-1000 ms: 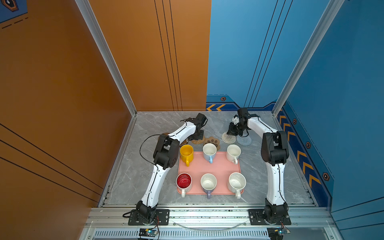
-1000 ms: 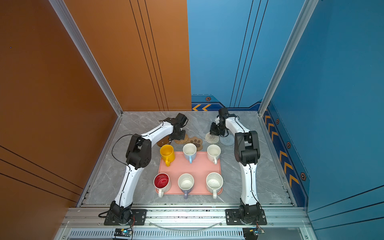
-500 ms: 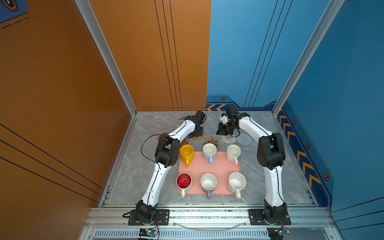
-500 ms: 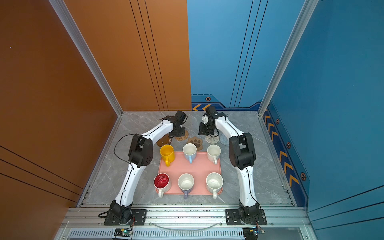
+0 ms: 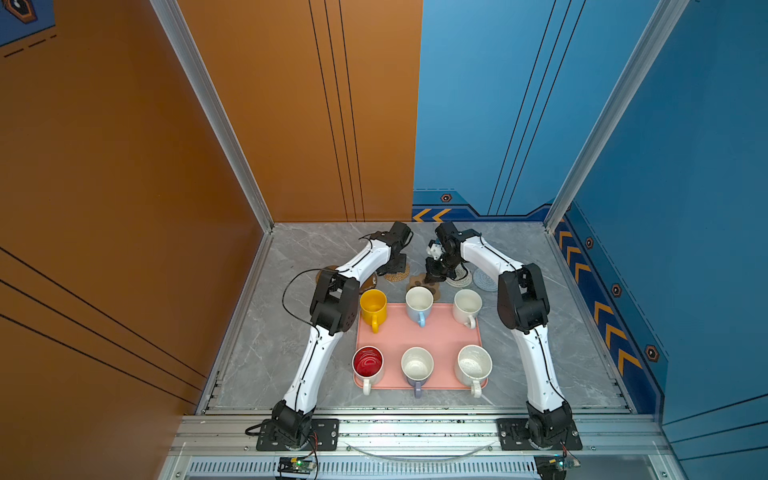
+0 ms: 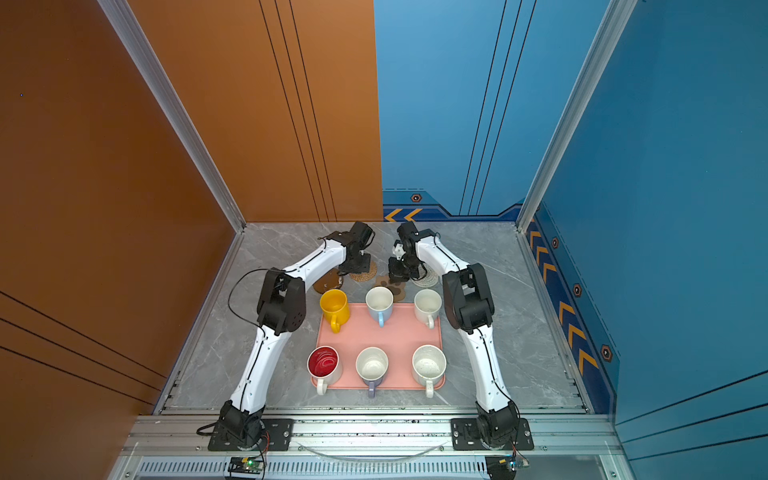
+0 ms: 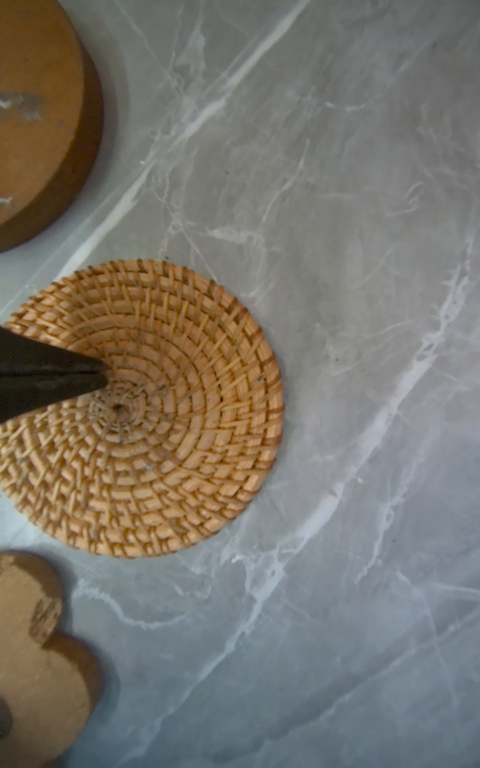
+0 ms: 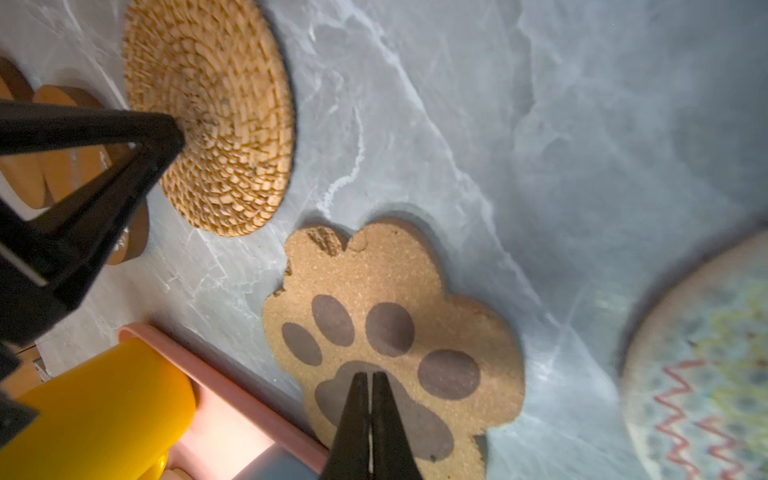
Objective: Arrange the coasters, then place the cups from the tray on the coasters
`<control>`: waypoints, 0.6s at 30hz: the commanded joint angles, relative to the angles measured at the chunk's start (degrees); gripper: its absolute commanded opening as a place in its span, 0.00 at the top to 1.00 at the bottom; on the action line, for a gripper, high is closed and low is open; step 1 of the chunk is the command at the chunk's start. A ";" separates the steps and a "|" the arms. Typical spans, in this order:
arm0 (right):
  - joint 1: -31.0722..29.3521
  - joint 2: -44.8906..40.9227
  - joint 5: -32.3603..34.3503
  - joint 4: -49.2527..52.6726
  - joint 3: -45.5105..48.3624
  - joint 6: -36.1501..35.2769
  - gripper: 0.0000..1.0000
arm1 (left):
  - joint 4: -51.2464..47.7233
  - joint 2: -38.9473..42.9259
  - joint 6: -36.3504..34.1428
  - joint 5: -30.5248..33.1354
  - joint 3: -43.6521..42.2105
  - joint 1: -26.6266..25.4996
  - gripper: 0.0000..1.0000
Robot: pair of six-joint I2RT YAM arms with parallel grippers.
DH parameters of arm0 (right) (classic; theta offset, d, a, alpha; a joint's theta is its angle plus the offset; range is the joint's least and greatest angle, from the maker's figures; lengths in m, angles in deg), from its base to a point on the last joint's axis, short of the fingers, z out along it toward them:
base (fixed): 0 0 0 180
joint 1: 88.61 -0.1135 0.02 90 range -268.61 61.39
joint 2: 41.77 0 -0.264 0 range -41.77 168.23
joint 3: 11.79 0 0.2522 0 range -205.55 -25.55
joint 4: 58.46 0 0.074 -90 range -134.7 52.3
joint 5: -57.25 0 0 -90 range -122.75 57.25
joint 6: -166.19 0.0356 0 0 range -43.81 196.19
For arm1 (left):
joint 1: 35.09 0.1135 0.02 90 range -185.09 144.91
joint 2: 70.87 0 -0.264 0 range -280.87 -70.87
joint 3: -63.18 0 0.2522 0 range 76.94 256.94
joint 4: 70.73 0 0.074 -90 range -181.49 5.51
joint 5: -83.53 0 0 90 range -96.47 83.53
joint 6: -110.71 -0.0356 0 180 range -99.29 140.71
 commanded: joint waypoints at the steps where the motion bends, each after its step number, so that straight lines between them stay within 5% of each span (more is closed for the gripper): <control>1: -0.01 0.38 1.09 3.44 -1.82 -2.11 1.00 | -2.58 0.40 -0.03 -0.58 -1.10 -0.02 0.98; 18: 2.23 7.32 1.13 6.33 -5.37 -2.13 1.00 | -2.59 1.98 -0.73 -0.71 -1.79 -0.02 0.97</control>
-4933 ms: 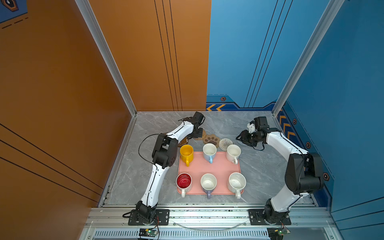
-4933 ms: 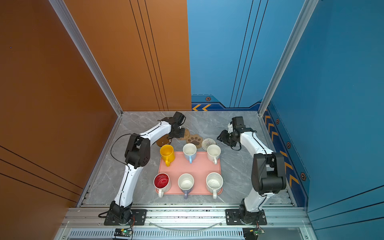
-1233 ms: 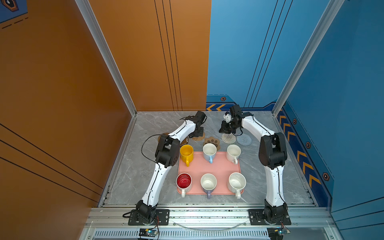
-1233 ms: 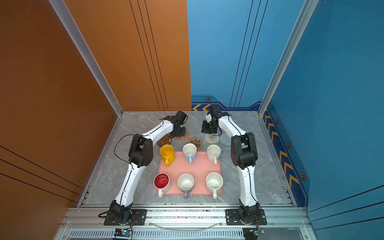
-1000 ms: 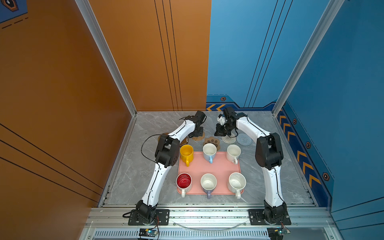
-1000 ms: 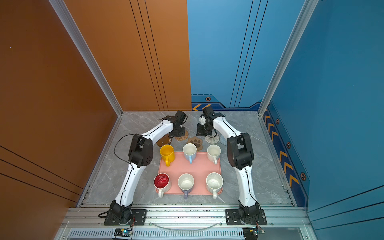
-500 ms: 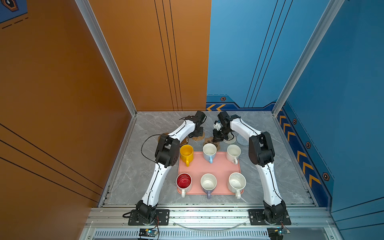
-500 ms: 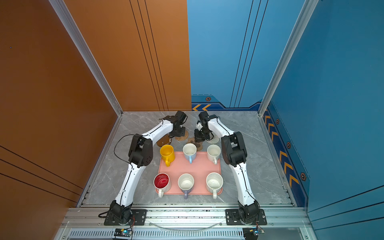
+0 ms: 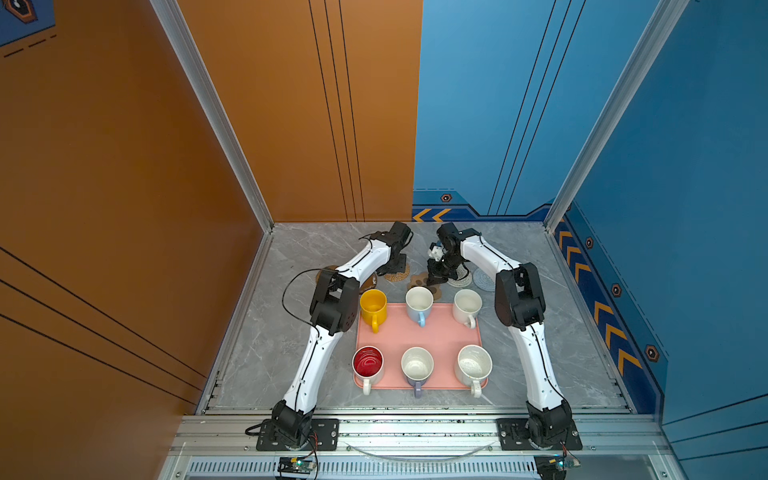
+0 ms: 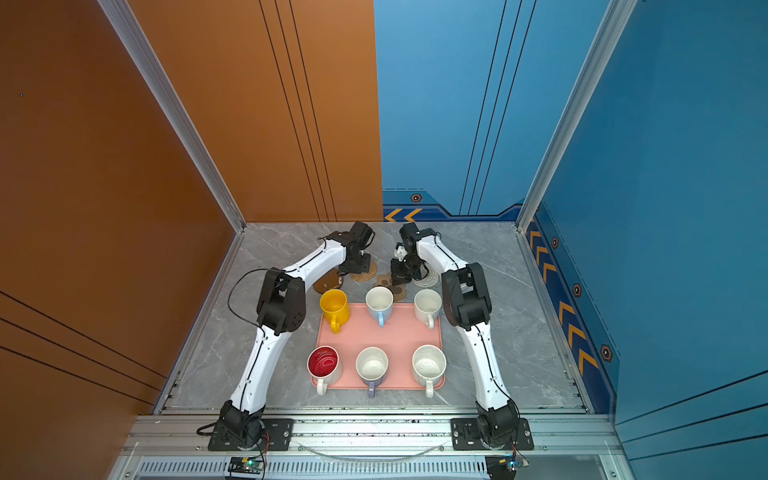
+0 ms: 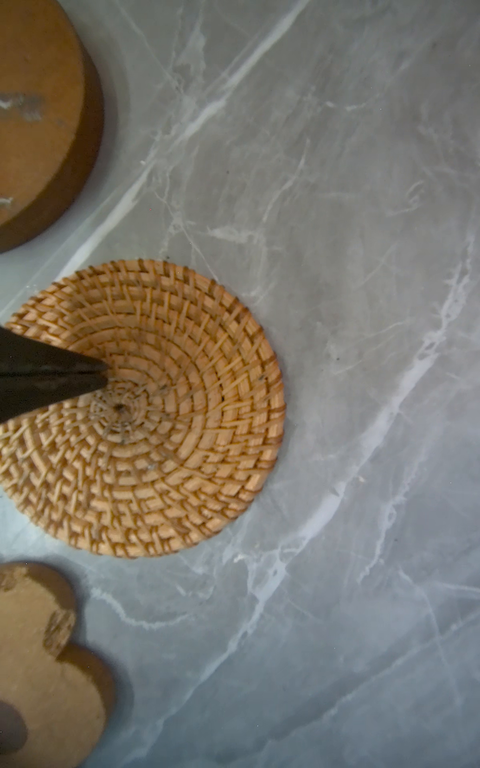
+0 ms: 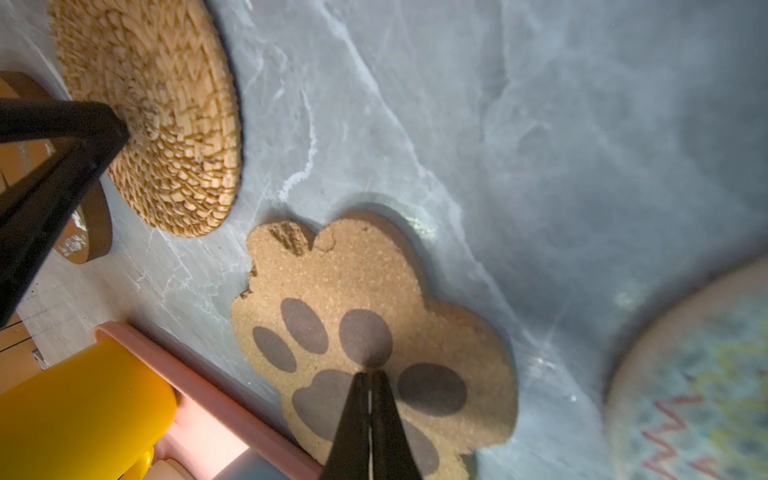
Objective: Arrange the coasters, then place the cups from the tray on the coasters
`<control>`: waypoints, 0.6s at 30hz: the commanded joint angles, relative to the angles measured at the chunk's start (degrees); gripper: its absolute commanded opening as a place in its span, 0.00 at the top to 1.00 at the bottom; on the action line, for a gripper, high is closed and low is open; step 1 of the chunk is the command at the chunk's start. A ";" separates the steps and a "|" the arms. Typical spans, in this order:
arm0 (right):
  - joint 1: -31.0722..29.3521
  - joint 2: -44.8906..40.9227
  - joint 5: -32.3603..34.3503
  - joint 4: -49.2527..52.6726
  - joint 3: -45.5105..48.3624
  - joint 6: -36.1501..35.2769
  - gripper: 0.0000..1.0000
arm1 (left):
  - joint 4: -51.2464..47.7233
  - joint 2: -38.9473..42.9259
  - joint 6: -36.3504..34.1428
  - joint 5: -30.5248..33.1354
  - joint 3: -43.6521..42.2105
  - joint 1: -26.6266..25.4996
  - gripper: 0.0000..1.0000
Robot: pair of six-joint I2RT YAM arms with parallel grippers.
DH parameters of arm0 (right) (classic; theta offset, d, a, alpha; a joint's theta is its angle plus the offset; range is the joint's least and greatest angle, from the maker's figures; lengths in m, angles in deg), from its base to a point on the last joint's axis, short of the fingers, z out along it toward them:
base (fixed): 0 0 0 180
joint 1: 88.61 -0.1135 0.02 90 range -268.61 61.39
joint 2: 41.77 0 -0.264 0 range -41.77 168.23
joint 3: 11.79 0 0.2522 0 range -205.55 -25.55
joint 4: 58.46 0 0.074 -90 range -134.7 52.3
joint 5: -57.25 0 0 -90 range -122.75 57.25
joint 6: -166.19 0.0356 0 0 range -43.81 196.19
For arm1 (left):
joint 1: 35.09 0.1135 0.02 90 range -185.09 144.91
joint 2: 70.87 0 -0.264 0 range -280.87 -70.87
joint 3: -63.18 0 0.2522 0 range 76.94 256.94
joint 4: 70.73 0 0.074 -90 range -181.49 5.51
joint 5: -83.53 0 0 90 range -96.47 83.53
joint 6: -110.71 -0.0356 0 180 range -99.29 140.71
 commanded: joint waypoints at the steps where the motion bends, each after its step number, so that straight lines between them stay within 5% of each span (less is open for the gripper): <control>1: 1.08 3.57 2.41 2.20 -1.08 -0.47 1.00 | -2.61 1.89 -0.54 -0.73 -1.59 0.02 0.97; 18: 4.14 9.04 2.86 2.08 -8.89 1.82 1.00 | -2.65 2.77 -0.86 -0.21 -1.69 0.08 0.96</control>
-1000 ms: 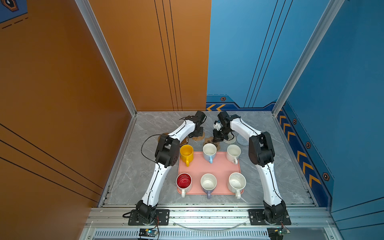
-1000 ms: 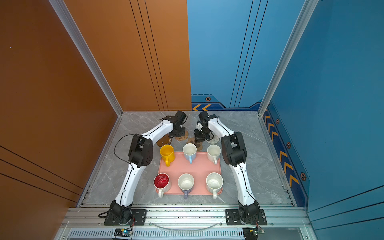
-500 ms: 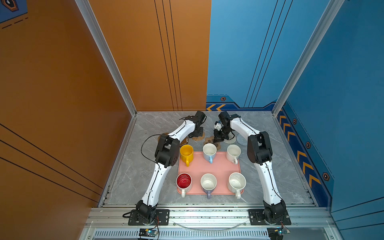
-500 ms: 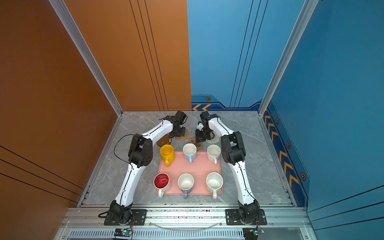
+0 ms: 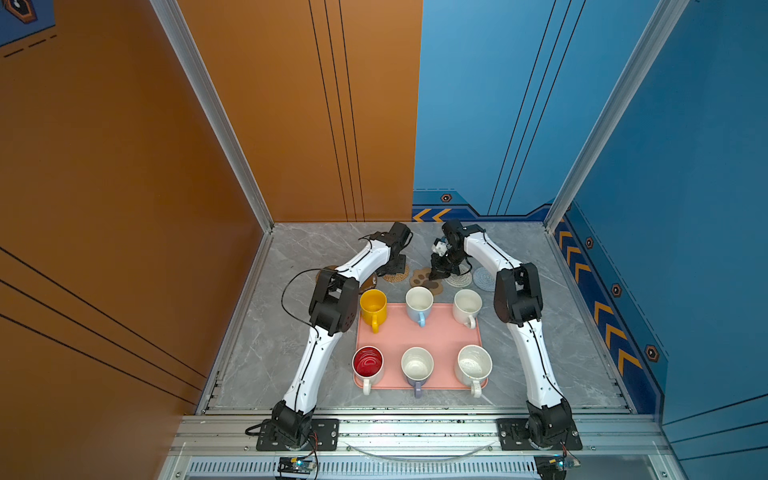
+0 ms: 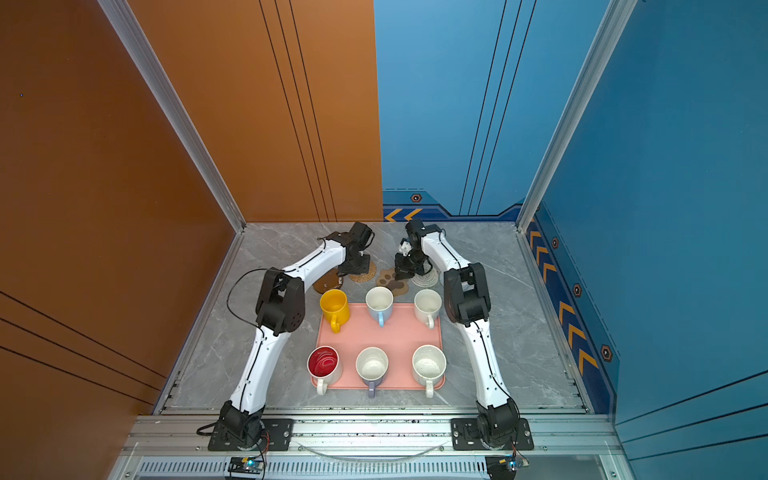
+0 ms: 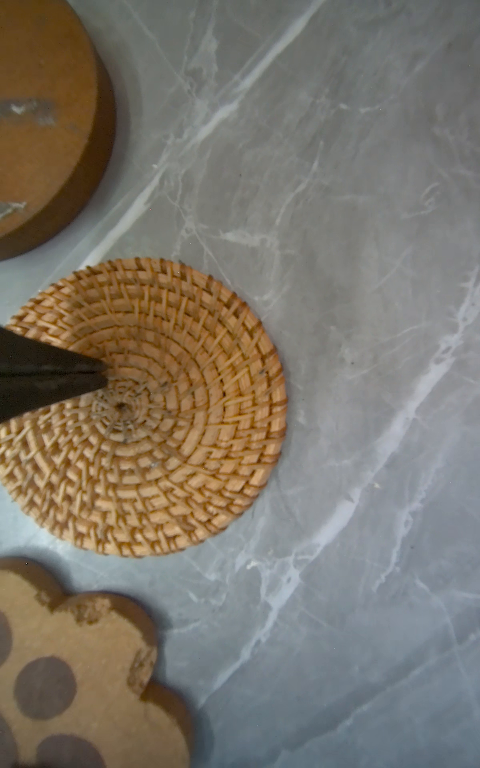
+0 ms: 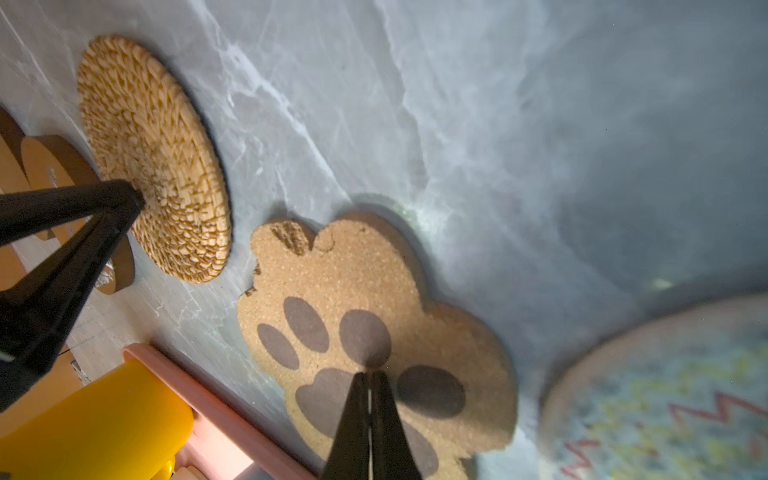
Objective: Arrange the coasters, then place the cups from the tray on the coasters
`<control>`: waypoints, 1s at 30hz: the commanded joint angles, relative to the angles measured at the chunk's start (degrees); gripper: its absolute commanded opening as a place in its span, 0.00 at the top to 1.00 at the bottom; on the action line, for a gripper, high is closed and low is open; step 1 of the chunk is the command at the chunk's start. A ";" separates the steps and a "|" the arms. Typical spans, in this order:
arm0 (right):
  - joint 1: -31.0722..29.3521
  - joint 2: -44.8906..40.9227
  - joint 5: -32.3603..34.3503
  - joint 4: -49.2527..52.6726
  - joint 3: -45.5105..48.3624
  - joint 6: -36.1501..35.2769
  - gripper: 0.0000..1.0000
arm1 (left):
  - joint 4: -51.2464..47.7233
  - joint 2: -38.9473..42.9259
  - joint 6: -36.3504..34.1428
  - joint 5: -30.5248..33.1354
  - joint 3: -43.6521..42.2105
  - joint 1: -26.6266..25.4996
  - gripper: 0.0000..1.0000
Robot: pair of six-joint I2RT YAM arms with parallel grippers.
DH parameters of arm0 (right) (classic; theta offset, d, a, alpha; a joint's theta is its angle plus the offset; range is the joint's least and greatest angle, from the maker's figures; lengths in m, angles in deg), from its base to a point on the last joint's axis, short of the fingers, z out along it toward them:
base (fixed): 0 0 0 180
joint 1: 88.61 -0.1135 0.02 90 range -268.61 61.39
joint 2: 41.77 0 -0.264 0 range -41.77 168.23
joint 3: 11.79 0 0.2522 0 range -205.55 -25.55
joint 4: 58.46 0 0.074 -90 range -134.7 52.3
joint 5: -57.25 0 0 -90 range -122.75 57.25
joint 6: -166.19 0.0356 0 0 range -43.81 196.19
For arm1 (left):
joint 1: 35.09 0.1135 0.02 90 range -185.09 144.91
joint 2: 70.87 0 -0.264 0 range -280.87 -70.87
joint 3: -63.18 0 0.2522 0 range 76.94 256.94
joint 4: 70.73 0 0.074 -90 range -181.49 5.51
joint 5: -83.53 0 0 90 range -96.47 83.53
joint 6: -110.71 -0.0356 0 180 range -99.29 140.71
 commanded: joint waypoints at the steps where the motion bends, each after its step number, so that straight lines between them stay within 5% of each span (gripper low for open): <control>1: 1.39 4.40 5.02 -0.49 -1.13 1.29 1.00 | -2.53 2.03 -0.84 -0.33 -0.43 0.11 0.96; 30: 3.07 6.16 3.15 -1.06 -7.73 3.43 1.00 | -2.61 1.74 -1.04 -0.93 1.81 0.02 0.93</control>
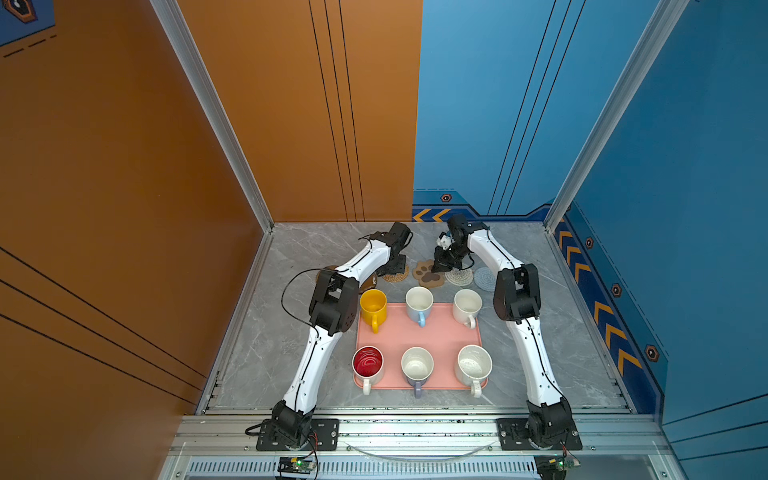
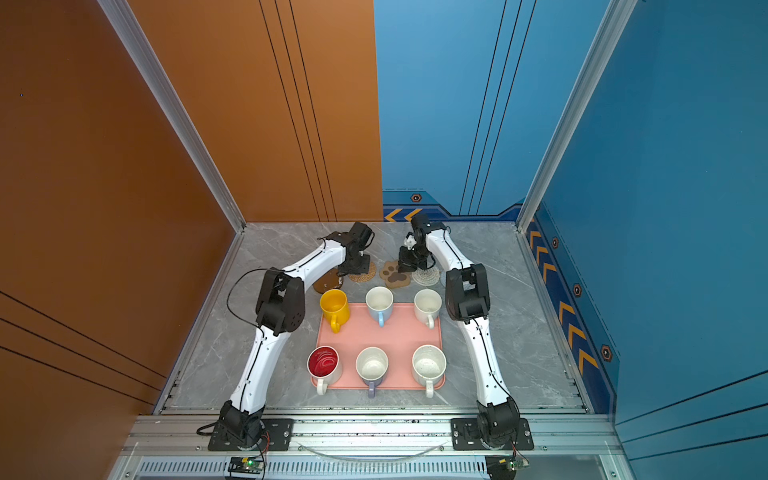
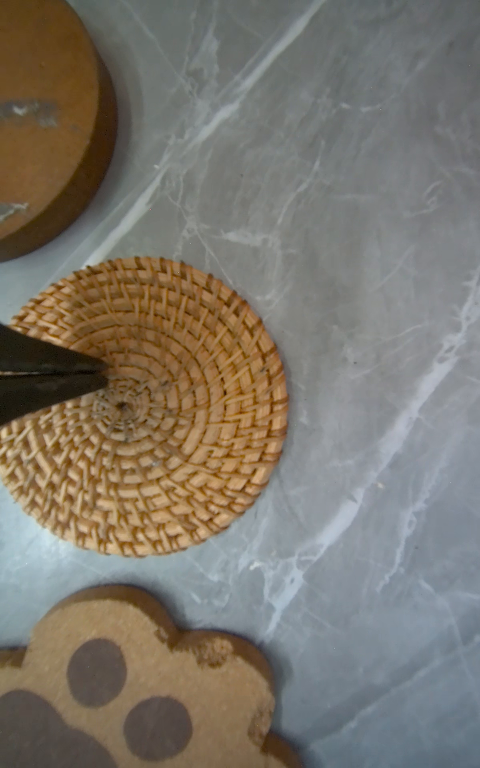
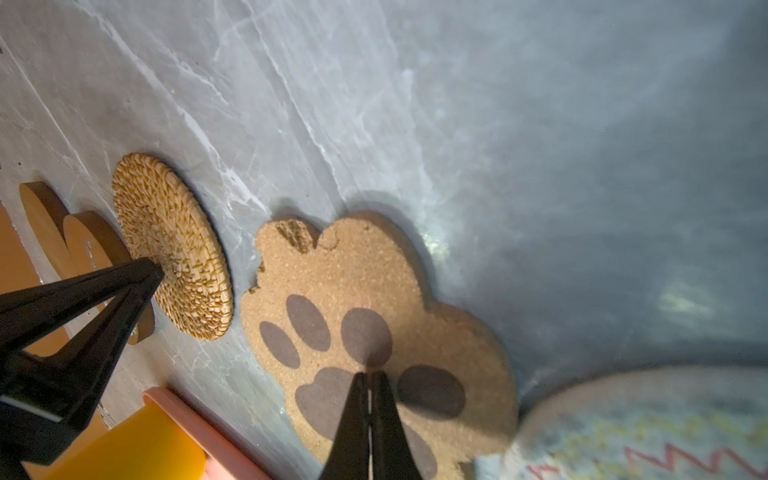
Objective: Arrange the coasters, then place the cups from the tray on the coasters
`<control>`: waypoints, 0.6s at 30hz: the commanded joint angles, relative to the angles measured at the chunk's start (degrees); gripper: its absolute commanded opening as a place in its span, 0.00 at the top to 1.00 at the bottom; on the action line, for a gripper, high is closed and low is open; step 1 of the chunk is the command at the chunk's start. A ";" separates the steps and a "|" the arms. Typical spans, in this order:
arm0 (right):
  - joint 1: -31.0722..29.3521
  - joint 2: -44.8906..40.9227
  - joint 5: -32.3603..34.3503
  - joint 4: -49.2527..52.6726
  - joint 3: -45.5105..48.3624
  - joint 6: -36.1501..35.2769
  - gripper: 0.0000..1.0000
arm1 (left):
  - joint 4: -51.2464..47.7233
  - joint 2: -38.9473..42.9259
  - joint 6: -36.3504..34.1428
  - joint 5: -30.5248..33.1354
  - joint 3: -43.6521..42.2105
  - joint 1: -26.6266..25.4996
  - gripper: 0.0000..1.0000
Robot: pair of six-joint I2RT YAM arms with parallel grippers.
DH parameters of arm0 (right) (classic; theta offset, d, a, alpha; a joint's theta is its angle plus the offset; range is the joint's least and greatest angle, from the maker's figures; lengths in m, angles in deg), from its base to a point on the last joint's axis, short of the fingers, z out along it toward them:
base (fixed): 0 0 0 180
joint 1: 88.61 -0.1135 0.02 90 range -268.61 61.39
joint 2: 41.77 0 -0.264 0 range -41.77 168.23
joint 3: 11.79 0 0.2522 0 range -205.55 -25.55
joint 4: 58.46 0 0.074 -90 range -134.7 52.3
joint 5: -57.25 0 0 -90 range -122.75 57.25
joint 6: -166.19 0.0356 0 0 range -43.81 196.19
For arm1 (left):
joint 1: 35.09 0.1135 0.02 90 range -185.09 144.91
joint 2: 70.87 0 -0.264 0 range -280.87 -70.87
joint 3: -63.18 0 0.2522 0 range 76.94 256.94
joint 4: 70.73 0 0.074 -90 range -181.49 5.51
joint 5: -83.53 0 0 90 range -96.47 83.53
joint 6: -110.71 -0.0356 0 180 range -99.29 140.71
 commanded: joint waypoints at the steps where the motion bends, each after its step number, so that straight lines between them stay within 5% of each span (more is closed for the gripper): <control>1: 1.15 1.80 3.07 -1.22 -0.65 0.66 1.00 | -2.29 1.82 -0.86 -0.87 1.70 -0.01 0.93; 18: 0.69 -2.79 2.62 -1.37 -0.39 0.42 1.00 | -2.16 4.21 -2.62 -0.52 3.40 -0.41 0.91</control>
